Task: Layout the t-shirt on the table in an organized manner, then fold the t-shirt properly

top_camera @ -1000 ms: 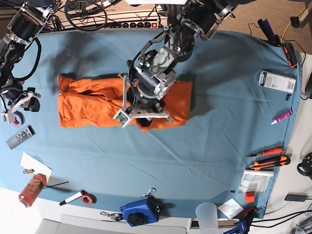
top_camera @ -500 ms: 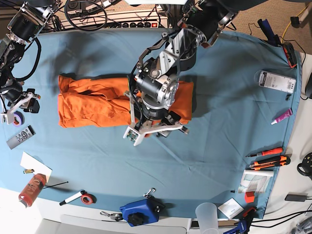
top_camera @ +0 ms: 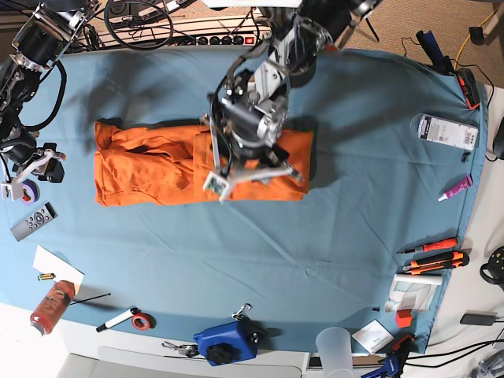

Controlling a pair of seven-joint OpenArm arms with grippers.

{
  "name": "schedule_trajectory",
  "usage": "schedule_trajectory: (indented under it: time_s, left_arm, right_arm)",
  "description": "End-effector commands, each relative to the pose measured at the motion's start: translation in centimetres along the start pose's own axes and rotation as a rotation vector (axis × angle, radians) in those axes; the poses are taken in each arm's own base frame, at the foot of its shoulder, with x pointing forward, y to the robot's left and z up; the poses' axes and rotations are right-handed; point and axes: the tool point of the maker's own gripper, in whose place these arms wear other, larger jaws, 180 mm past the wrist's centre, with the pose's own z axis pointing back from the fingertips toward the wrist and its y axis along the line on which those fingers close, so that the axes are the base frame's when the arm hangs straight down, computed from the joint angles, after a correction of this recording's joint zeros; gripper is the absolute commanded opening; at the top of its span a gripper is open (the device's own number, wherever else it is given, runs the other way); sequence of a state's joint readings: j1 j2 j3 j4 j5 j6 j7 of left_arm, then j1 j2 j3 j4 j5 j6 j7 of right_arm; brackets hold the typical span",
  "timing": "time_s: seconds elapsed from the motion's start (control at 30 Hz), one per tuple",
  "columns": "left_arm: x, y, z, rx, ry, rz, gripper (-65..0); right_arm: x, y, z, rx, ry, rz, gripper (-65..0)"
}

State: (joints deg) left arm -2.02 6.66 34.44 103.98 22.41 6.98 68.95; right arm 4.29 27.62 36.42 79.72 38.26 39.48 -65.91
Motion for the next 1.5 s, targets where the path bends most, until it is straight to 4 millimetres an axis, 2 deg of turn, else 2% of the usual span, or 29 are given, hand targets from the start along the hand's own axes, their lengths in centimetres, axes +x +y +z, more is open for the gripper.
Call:
schedule_trajectory:
  time_s: [0.0,0.1,0.17,0.33,0.47,0.6,0.67,0.8,1.07,1.17,1.3,1.47]
  left_arm:
    - [1.1,1.3,0.3,0.050,-0.047,-0.001,-36.7]
    - [-0.2,3.7,0.1,0.150,-0.020,-0.008,-36.7]
    - [-0.7,4.4,0.0,0.177,-0.013,-0.015,-36.7]
    - [-1.1,4.7,-0.1,0.184,-0.001,-0.023,-36.7]
    - [-1.1,4.7,-0.1,0.184,-0.001,-0.023,-36.7]
    - [-1.1,4.7,-0.1,0.183,-0.001,-0.022,-36.7]
    - [-1.1,4.7,-0.1,0.183,-0.001,-0.023,-36.7]
    - [-1.0,4.7,-0.1,0.182,-0.008,-0.023,-36.7]
    - [-1.0,4.7,-0.1,0.182,-0.009,-0.023,-36.7]
    - [-1.0,4.7,-0.1,0.182,-0.009,-0.023,-36.7]
    - [-1.0,4.7,-0.1,0.182,-0.009,-0.023,-36.7]
    - [-1.0,4.7,-0.1,0.182,-0.009,-0.024,-36.7]
  right_arm:
    - [2.6,-0.3,0.9,0.005,-0.082,0.014,-45.8]
    - [3.3,0.3,1.0,0.038,-0.121,-0.003,-45.8]
    - [3.5,0.5,1.0,0.048,-0.130,-0.008,-45.8]
    - [3.9,0.9,1.1,0.073,-0.155,-0.019,-45.8]
    - [3.2,0.9,1.0,0.073,-0.112,-0.017,-45.4]
    - [1.7,1.5,0.9,0.104,-0.025,-0.024,-34.5]
    - [1.2,1.7,0.9,0.116,0.003,-0.028,-34.3]
    - [1.8,4.1,0.6,0.226,-0.059,-0.084,-34.3]
    - [-0.9,7.8,-1.8,0.292,-0.027,-0.158,-34.3]
    - [-2.1,7.9,-2.7,0.251,0.004,-0.164,-34.3]
    - [-3.1,6.5,-3.4,0.177,0.025,-0.186,-34.3]
    - [-2.1,5.3,-3.1,0.140,-0.014,-0.167,-34.3]
